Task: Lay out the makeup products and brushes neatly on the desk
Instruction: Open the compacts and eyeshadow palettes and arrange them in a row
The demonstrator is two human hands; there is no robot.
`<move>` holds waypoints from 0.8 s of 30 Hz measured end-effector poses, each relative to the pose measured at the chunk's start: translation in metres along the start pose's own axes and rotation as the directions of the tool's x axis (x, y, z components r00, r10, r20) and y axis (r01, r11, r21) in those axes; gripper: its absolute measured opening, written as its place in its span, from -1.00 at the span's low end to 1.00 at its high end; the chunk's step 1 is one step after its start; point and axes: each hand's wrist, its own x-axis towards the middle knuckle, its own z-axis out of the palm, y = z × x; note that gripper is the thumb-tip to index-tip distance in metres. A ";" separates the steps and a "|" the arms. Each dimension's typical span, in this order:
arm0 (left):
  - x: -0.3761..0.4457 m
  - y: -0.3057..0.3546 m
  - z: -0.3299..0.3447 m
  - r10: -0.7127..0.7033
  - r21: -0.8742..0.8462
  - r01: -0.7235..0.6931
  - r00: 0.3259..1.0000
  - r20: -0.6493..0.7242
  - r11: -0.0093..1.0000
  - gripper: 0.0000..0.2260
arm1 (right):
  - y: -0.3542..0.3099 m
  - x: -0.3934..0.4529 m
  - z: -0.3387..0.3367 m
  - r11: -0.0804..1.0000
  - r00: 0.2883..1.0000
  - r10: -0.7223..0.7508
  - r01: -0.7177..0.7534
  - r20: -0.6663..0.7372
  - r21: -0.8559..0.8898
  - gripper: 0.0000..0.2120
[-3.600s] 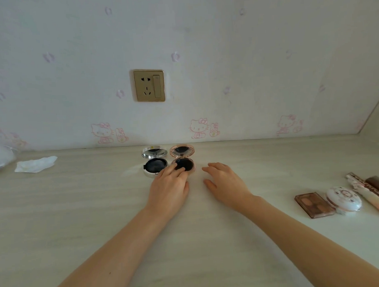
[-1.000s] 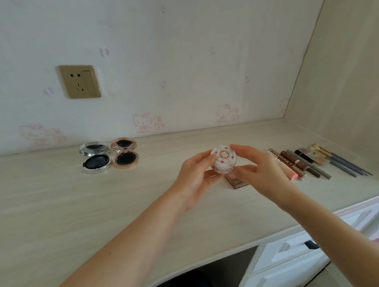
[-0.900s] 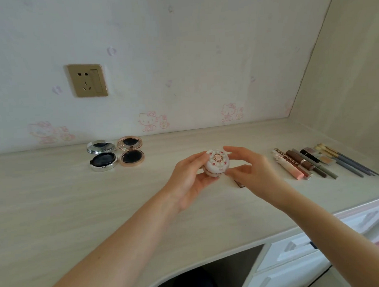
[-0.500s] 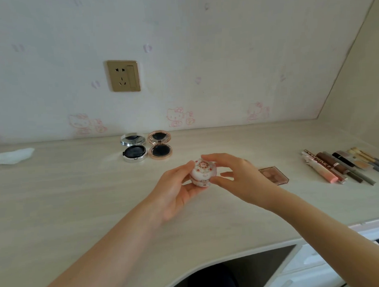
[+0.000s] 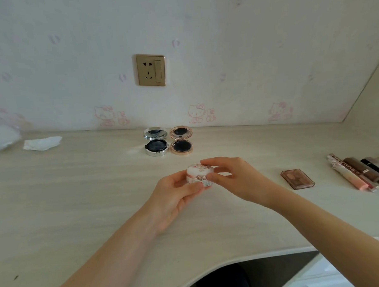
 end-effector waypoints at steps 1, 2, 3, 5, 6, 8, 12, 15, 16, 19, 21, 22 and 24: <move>0.000 -0.001 -0.001 0.014 0.010 -0.014 1.000 -0.004 1.000 -0.59 | -0.001 0.000 0.001 1.000 1.000 -0.011 0.011 -0.002 -0.022 -0.63; 0.001 -0.002 -0.003 0.026 0.035 -0.026 1.000 -0.011 0.999 -0.59 | -0.001 0.001 0.002 0.998 1.000 -0.025 0.025 0.001 -0.050 -0.60; 0.001 -0.002 -0.004 0.037 0.067 -0.036 0.999 -0.017 0.997 -0.58 | -0.002 0.001 0.002 0.996 0.999 -0.038 0.039 0.011 -0.075 -0.57; 0.000 -0.001 -0.007 0.058 0.141 -0.052 0.998 -0.038 0.989 -0.56 | -0.004 0.001 0.001 0.992 0.997 -0.066 0.070 0.038 -0.109 -0.52; 0.000 -0.001 -0.009 0.068 0.185 -0.058 0.996 -0.050 0.981 -0.57 | -0.005 0.001 0.001 0.989 0.996 -0.081 0.086 0.048 -0.119 -0.50; -0.001 -0.001 -0.011 0.088 0.281 -0.069 0.994 -0.058 0.957 -0.57 | -0.007 0.001 0.000 0.985 0.993 -0.104 0.111 0.060 -0.129 -0.51; -0.004 -0.001 -0.010 0.120 0.433 -0.085 0.991 -0.053 0.898 -0.57 | -0.009 0.002 -0.004 0.978 0.990 -0.099 0.116 0.105 -0.171 -0.54; -0.006 -0.002 -0.010 0.119 0.448 -0.079 0.991 -0.061 0.891 -0.58 | -0.009 0.002 -0.004 0.961 0.982 -0.109 0.143 0.151 -0.236 -0.55; -0.006 -0.002 -0.010 0.119 0.446 -0.081 0.991 -0.056 0.891 -0.59 | -0.009 0.002 -0.004 0.955 0.981 -0.117 0.154 0.154 -0.253 -0.55; -0.006 -0.001 -0.011 0.127 0.446 -0.095 0.991 -0.043 0.890 -0.61 | -0.008 0.004 -0.003 0.958 0.982 -0.122 0.155 0.145 -0.242 -0.55; -0.006 -0.001 -0.012 0.134 0.451 -0.102 0.990 -0.039 0.887 -0.62 | -0.009 0.004 -0.003 0.954 0.979 -0.134 0.170 0.153 -0.249 -0.58; -0.006 -0.001 -0.012 0.137 0.451 -0.105 0.990 -0.039 0.886 -0.62 | -0.008 0.005 -0.002 0.951 0.977 -0.142 0.179 0.158 -0.252 -0.61; -0.006 -0.001 -0.013 0.146 0.452 -0.111 0.988 -0.042 0.885 -0.61 | -0.008 0.006 -0.002 0.952 0.977 -0.148 0.184 0.157 -0.246 -0.63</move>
